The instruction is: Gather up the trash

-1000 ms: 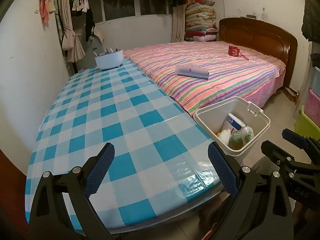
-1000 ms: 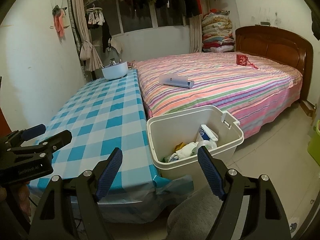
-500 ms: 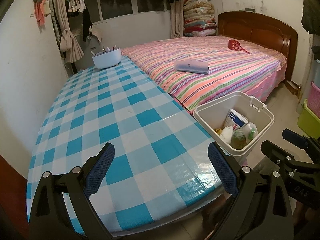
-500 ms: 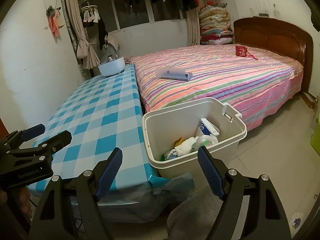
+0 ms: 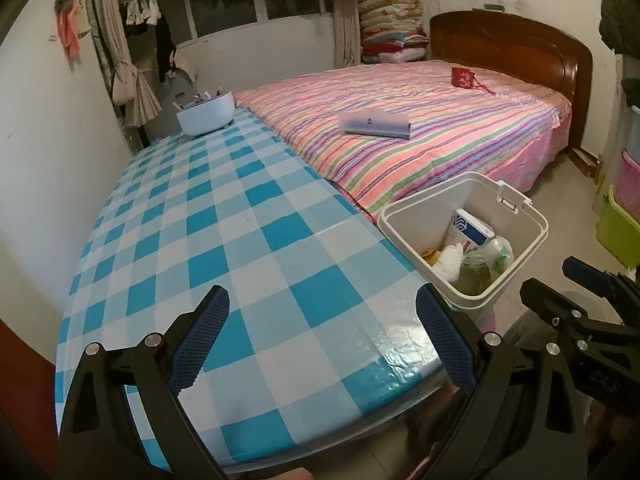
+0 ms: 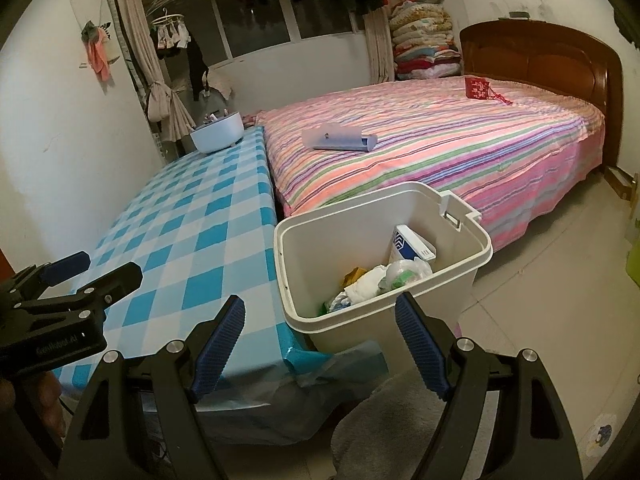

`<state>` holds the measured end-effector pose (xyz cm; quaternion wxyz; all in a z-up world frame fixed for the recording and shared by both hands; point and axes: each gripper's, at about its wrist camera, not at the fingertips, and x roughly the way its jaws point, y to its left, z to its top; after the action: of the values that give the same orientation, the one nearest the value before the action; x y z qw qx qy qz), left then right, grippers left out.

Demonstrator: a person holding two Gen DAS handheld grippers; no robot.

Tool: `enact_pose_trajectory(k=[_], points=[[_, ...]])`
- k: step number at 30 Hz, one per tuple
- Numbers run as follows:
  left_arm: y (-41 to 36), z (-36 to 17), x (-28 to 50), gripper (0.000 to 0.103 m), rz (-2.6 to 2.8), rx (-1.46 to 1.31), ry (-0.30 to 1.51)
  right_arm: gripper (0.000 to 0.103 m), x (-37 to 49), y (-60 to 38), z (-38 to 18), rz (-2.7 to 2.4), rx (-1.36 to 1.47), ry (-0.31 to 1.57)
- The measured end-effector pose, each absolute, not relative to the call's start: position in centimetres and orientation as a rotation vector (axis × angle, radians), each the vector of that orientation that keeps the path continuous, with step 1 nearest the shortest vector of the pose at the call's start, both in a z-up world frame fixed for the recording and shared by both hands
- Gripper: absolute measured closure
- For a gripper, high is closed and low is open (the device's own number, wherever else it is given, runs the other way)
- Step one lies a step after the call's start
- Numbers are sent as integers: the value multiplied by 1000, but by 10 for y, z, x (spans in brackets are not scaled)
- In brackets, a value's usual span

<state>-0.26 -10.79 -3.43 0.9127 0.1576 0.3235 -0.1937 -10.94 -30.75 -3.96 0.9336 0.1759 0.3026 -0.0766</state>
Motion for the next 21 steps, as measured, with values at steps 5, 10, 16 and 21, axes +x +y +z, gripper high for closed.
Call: enact_pose_trajectory(k=[5,10,16,21], points=[[-117,-36,-4,10,-423,339,675,27,-110,-314,-44,-159,377,619],[-123,-36,-5,10,-445,340,687,27,-110,-320,-46,-162,392,623],[-134,-38,-8,10,-472,367,682,27,-112,-328,-48,-167,414,626],[-144,-39,-16,10,-502,400,640,27,-114,-334,-51,-171,426,625]])
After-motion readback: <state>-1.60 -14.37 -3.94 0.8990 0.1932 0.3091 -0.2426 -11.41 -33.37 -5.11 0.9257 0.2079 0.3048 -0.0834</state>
